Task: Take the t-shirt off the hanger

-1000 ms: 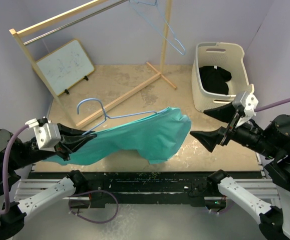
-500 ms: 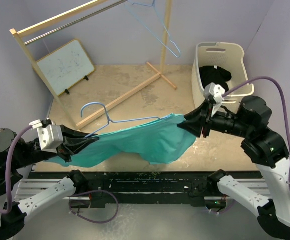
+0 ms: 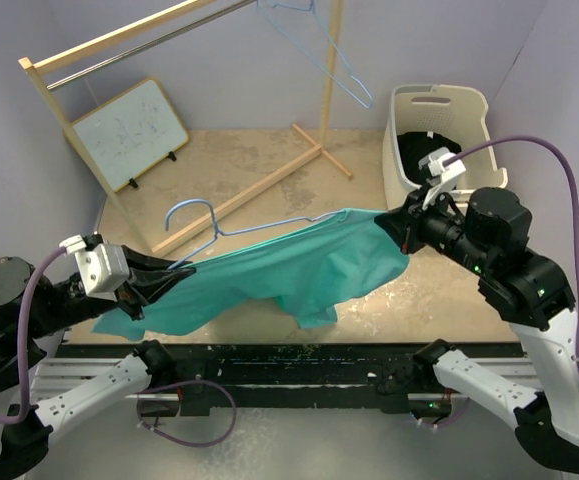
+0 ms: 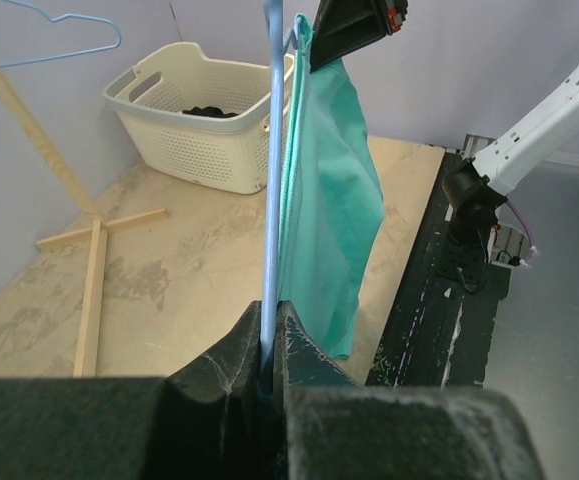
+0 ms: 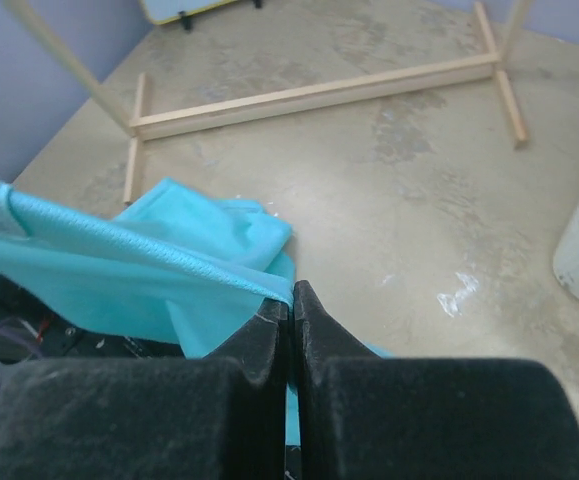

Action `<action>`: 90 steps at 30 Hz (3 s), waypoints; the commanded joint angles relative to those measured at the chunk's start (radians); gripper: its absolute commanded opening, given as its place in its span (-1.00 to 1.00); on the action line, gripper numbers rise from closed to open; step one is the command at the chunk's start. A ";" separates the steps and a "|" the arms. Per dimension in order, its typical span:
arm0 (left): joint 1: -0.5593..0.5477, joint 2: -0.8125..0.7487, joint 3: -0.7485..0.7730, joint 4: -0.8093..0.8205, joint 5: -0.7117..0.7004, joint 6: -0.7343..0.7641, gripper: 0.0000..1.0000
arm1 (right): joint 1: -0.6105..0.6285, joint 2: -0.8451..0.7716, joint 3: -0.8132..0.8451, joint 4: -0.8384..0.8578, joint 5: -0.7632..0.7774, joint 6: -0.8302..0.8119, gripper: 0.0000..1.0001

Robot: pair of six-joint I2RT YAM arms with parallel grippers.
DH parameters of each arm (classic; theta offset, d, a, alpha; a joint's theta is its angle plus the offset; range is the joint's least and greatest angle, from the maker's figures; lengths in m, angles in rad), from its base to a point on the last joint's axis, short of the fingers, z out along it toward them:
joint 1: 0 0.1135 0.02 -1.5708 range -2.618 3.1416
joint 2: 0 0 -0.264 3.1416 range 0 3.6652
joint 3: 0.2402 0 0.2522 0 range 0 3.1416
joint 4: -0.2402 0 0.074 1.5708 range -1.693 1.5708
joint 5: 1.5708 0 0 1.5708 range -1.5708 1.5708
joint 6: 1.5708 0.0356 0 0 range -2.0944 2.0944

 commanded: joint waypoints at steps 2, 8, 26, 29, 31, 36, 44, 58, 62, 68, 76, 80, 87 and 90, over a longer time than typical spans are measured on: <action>-0.004 -0.047 0.049 0.068 -0.028 -0.005 -1.00 | -0.019 0.045 0.022 -0.081 0.352 0.045 -1.00; -0.004 -0.063 0.062 0.063 -0.045 -0.009 -1.00 | -0.020 0.086 -0.007 -0.102 0.360 0.055 -1.00; -0.004 0.085 -0.136 0.162 -0.070 0.001 -1.00 | -0.026 -0.092 0.055 0.008 -0.292 -0.088 0.14; -0.004 0.143 -0.171 0.232 0.029 0.004 -1.00 | -0.026 -0.113 0.090 0.026 -0.325 -0.104 0.19; -0.004 0.186 -0.178 0.272 0.122 0.009 -1.00 | -0.026 -0.099 0.107 0.032 -0.344 -0.112 0.19; -0.004 0.254 -0.179 0.369 0.305 0.019 -1.00 | -0.027 -0.051 0.106 0.050 -0.391 -0.136 0.17; -0.003 0.323 -0.121 0.454 0.415 0.009 -1.00 | -0.026 -0.017 0.049 0.071 -0.421 -0.142 0.14; -0.004 0.448 -0.075 0.588 0.170 0.043 -1.00 | -0.027 -0.040 0.006 0.027 -0.260 -0.096 -1.00; 0.002 0.558 -0.018 0.614 0.020 0.026 -1.00 | -0.026 -0.052 0.022 0.024 -0.157 -0.063 -1.00; 0.002 0.532 -0.011 0.537 -0.001 0.018 0.07 | -0.026 -0.048 0.097 -0.059 -0.124 -0.055 -1.00; 0.002 0.311 -0.165 0.439 -0.177 0.010 0.23 | -0.026 0.006 0.146 -0.196 -0.090 -0.059 -1.00; 0.003 0.194 -0.274 0.455 -0.262 -0.019 0.23 | -0.026 0.056 0.163 -0.191 -0.074 -0.061 -1.00; 0.003 0.117 -0.384 0.435 -0.331 -0.026 0.21 | 0.049 0.247 0.214 -0.265 0.102 -0.051 -1.00; 0.002 0.130 -0.396 0.421 -0.329 -0.018 0.18 | 0.120 0.334 0.198 -0.281 0.214 -0.034 -1.00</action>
